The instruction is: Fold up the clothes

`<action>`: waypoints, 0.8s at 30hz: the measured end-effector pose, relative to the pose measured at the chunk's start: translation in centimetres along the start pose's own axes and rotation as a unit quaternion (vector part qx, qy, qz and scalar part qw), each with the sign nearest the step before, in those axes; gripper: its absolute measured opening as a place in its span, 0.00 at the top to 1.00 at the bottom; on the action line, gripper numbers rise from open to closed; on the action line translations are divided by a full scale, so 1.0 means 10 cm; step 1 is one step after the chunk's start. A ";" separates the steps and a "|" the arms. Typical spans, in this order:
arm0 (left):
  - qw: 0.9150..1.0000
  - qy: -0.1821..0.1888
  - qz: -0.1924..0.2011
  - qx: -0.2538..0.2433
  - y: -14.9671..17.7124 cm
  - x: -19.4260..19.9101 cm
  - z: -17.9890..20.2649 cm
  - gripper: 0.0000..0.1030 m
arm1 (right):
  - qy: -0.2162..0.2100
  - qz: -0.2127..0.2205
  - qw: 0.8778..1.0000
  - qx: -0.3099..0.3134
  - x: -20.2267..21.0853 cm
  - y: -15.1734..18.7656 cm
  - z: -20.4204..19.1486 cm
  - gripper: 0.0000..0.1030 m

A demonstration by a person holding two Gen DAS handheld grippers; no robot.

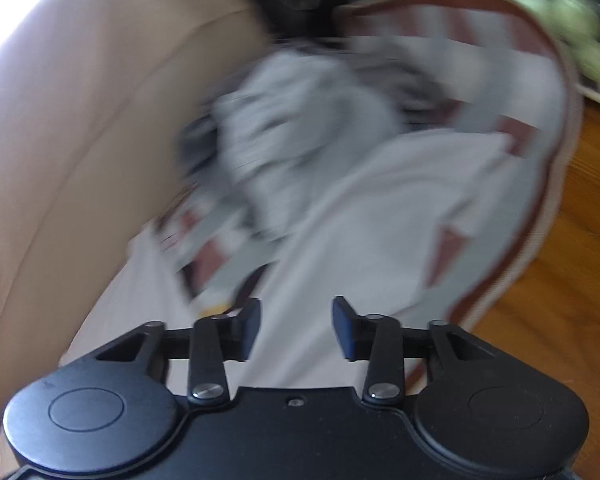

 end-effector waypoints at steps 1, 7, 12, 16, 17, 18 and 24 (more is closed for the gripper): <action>0.999 0.013 0.011 -0.028 -0.18 -0.15 0.18 0.38 | 0.015 0.004 0.999 -0.029 -0.05 -0.11 0.16 0.52; 0.996 0.078 -0.029 -0.045 -0.64 -1.08 0.88 0.67 | 0.049 0.021 0.973 -0.226 -0.59 -0.15 0.95 0.52; 0.994 0.084 -0.029 -0.062 -0.69 -1.28 1.06 0.74 | 0.007 0.128 0.961 -0.247 -0.71 -0.30 1.06 0.52; 0.993 0.086 -0.035 -0.067 -0.71 -1.44 1.15 0.79 | 0.004 0.138 0.960 -0.245 -0.93 -0.45 1.09 0.52; 0.994 0.085 -0.041 -0.060 -0.70 -1.48 1.13 0.79 | 0.016 0.146 0.959 -0.243 -0.93 -0.51 1.13 0.51; 0.994 0.084 -0.048 -0.053 -0.69 -1.52 1.10 0.79 | 0.029 0.154 0.958 -0.241 -0.92 -0.57 1.16 0.51; 0.993 0.094 -0.061 -0.022 -0.63 -1.61 1.01 0.79 | 0.016 0.153 0.952 -0.266 -1.20 -0.76 1.25 0.42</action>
Point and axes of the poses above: each gripper's, at about its wrist camera, not at the fingertips, and x roughly against the way its jaws point, z to its right, y to its underside, the point moved 8 cm from there along -x, roughly the way its jaws point, and after that the axes turned 9 degrees about -x, right-handed, at the moved point
